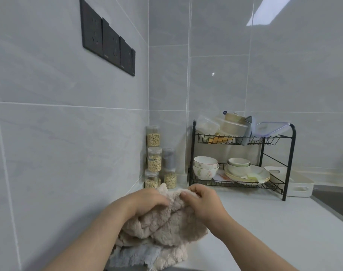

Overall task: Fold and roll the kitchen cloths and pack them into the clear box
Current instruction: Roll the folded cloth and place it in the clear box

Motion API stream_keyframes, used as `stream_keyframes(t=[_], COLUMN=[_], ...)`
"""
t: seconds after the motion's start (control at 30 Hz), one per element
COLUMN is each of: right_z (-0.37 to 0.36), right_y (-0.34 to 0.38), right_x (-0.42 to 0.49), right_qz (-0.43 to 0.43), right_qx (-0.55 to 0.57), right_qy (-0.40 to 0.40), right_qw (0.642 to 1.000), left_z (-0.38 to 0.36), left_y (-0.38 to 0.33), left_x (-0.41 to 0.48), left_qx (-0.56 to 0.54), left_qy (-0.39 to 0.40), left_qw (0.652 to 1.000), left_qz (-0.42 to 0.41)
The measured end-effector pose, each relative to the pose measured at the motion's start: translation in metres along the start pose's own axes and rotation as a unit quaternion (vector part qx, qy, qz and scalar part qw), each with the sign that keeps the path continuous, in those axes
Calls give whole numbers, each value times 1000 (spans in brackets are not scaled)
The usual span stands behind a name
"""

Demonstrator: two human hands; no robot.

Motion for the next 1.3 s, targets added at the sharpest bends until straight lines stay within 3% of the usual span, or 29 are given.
stream_keyframes(t=[0.17, 0.27, 0.47, 0.63, 0.73, 0.87, 1.0, 1.17, 1.3], right_z=[18, 37, 68, 133, 190, 256, 277, 300, 313], right_y=[31, 44, 31, 18, 16, -3, -28, -30, -42], right_x=[0, -1, -9, -9, -2, 24, 47, 61, 45], right_qz=[48, 61, 81, 39, 21, 2, -49, -39, -12], right_qx=[43, 45, -115, -160, -179, -147, -132, -50, -65], right_qy=[12, 21, 122, 119, 55, -75, -131, -196, -185], right_qw=[998, 997, 983, 979, 982, 986, 981, 979, 981], left_z=[4, 21, 56, 67, 68, 60, 36, 28, 0], left_y=[-20, -36, -81, -129, -145, -158, -176, -190, -180], left_x=[-3, -2, -9, -11, 2, 39, 78, 91, 76], left_qx=[-254, -326, -437, -383, -344, -148, 24, 6, 4], left_qy=[-3, -64, -151, -167, -160, -186, -234, -293, -259], left_qw=[967, 943, 882, 896, 912, 955, 955, 939, 946], left_qz=[9, -22, -94, -150, -157, -177, -181, -183, -194])
Point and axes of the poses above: each hand's wrist, its own x-axis towards the middle knuckle, its own z-axis out of the back of the hand, y = z × x, the point moved 8 cm from there along x, towards the middle knuckle, and after that the axes turned 6 degrees about -y, right-handed, at the moved point
